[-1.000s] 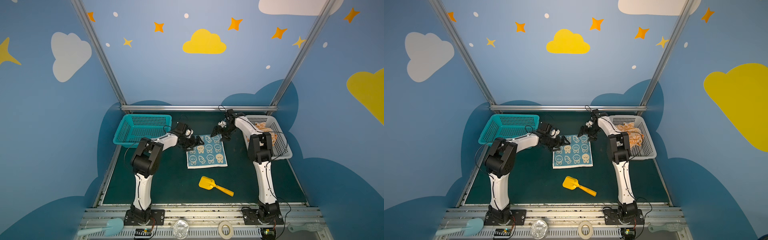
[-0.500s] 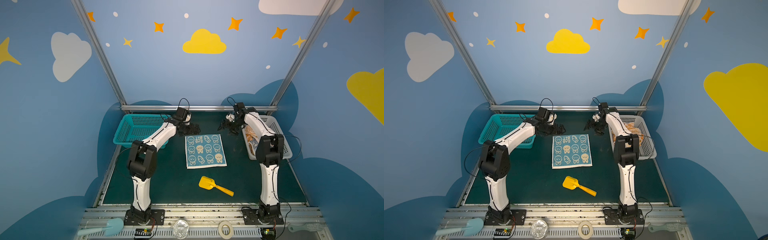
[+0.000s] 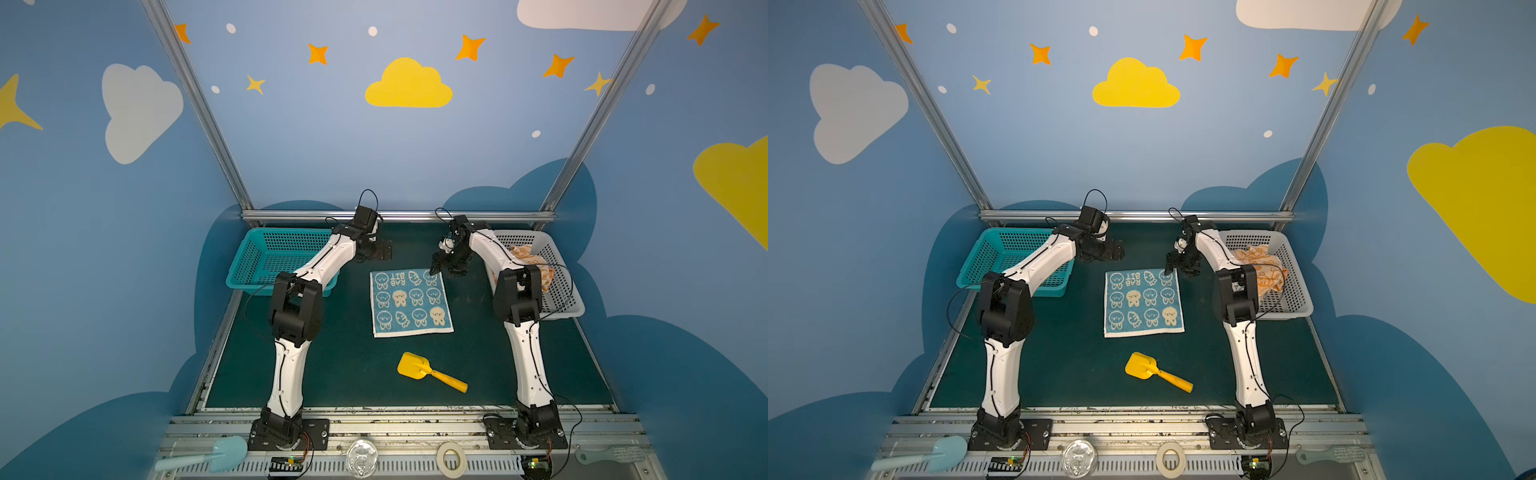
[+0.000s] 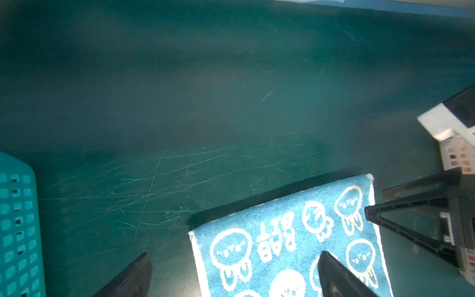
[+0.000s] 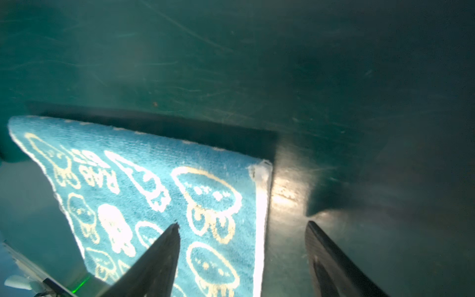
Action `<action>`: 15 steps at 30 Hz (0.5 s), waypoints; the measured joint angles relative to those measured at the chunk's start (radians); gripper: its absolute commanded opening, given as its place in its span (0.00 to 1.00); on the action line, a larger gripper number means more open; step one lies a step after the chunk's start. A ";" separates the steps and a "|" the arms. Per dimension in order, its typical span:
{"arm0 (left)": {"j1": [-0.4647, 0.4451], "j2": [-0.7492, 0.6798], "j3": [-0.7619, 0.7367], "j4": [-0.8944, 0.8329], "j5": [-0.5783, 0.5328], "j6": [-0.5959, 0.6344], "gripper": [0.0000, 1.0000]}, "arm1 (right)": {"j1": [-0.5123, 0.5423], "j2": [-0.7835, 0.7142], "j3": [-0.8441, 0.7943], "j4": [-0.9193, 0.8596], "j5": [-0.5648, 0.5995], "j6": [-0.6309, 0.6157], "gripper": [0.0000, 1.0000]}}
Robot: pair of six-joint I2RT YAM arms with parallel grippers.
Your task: Fold and stack the towels
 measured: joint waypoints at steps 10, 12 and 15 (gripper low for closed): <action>-0.011 -0.002 -0.090 0.039 0.002 0.051 1.00 | 0.003 0.058 0.085 -0.002 0.042 -0.048 0.65; -0.016 -0.002 -0.089 0.052 -0.011 0.069 1.00 | 0.003 0.067 0.098 -0.002 0.041 -0.056 0.62; -0.026 -0.002 -0.085 0.069 -0.047 0.090 1.00 | 0.003 0.075 0.109 0.000 0.037 -0.071 0.57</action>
